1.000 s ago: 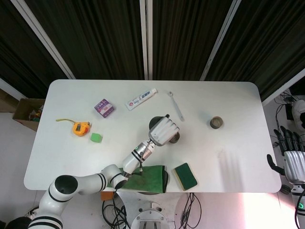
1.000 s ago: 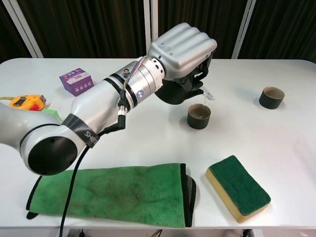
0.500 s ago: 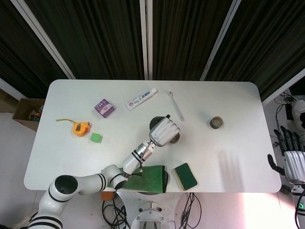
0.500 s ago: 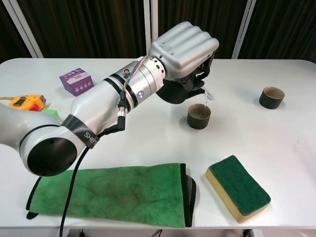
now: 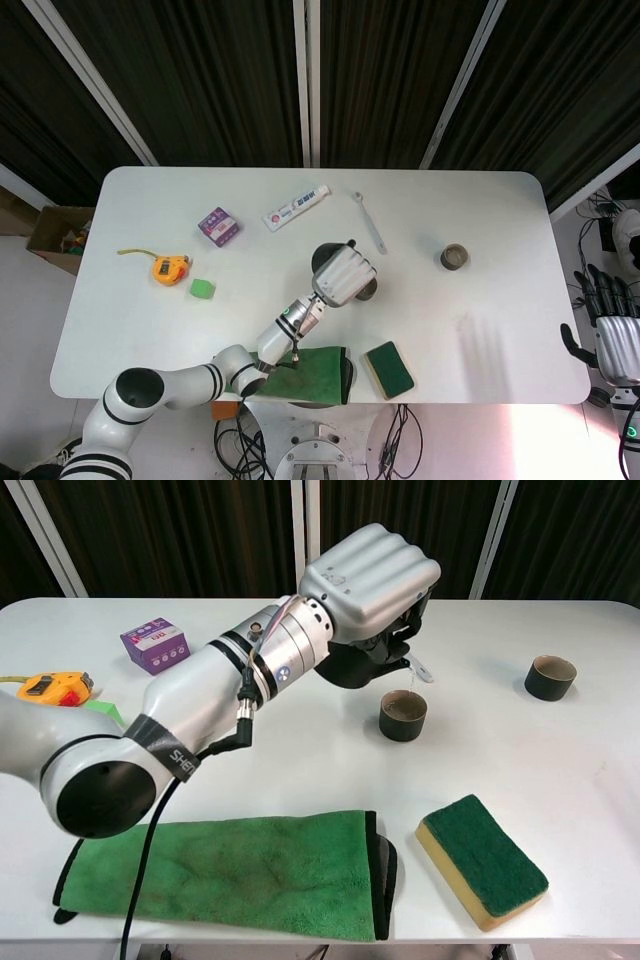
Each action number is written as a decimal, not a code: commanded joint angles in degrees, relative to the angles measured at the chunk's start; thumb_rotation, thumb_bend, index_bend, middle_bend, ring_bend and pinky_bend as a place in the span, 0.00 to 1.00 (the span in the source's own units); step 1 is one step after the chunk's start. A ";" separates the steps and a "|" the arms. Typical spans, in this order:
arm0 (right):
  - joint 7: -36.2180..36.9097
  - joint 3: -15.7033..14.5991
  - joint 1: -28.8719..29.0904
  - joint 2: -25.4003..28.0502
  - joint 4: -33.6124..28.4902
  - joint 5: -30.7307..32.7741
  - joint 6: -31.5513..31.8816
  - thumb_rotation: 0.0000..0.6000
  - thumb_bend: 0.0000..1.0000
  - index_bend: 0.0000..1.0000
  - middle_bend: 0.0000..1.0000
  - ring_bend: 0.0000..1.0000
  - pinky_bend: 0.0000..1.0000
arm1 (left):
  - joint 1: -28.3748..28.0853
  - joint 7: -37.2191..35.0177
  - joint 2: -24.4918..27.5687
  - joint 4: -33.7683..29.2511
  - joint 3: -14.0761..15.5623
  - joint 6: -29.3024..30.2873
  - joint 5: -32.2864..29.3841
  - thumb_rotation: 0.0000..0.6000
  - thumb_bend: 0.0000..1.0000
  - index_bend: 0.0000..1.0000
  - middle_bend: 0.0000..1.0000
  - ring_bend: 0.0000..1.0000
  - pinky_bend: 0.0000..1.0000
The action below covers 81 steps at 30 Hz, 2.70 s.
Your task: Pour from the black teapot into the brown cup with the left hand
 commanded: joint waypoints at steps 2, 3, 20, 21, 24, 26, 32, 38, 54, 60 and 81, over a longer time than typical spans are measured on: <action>-0.02 0.01 -0.02 0.00 0.07 0.05 0.00 1.00 0.36 0.00 0.00 0.00 0.00 | 0.02 0.14 -0.01 0.06 0.09 0.31 0.28 1.00 0.46 1.00 1.00 1.00 0.66; -0.07 0.02 -0.03 0.01 0.06 0.05 0.04 1.00 0.37 0.00 0.00 0.00 0.00 | 0.06 0.16 -0.03 0.06 0.12 0.34 0.29 1.00 0.46 1.00 1.00 1.00 0.66; -0.41 0.02 0.01 -0.05 -0.08 0.05 -0.02 1.00 0.37 0.00 0.00 0.00 0.00 | 0.50 0.64 0.21 -0.24 0.45 0.51 0.64 1.00 0.46 1.00 1.00 1.00 0.66; -0.47 0.02 0.00 -0.04 -0.10 0.01 0.02 1.00 0.37 0.00 0.00 0.00 0.00 | 0.52 0.67 0.24 -0.27 0.43 0.52 0.64 1.00 0.46 1.00 1.00 1.00 0.66; -0.65 0.01 -0.03 0.08 -0.32 -0.01 0.09 1.00 0.37 0.00 0.00 0.00 0.00 | 0.53 0.76 0.31 -0.26 0.39 0.46 0.64 1.00 0.46 1.00 1.00 1.00 0.66; -0.76 0.04 -0.08 0.17 -0.46 0.01 0.20 1.00 0.37 0.00 0.00 0.00 0.00 | 0.62 0.87 0.29 -0.30 0.34 0.40 0.50 1.00 0.46 1.00 1.00 1.00 0.66; -1.03 0.05 -0.04 0.39 -0.82 0.08 0.05 1.00 0.37 0.00 0.00 0.00 0.00 | 0.82 1.22 0.34 -0.27 0.56 0.23 0.48 1.00 0.46 1.00 1.00 1.00 0.66; -1.30 0.02 0.13 0.37 -1.04 -0.11 -0.08 1.00 0.37 0.00 0.00 0.00 0.00 | 0.81 1.18 0.35 -0.26 0.44 0.30 0.53 1.00 0.46 1.00 1.00 1.00 0.66; -1.64 -0.07 0.27 0.30 -1.31 -0.12 -0.37 1.00 0.37 0.00 0.00 0.00 0.00 | 1.56 -1.43 0.61 -3.19 -1.02 -1.04 -1.84 1.00 0.46 1.00 1.00 1.00 0.66; -1.51 -0.06 0.35 0.16 -1.01 0.20 -0.77 1.00 0.37 0.00 0.00 0.00 0.00 | 2.41 -6.34 1.22 -7.42 -4.77 -2.36 -6.22 1.00 0.46 1.00 1.00 1.00 0.66; -5.37 0.36 1.16 1.21 -4.74 -0.93 -0.17 1.00 0.37 0.00 0.00 0.00 0.00 | 14.99 -19.68 13.62 -20.26 -1.82 1.07 -10.80 1.00 0.44 1.00 1.00 1.00 0.66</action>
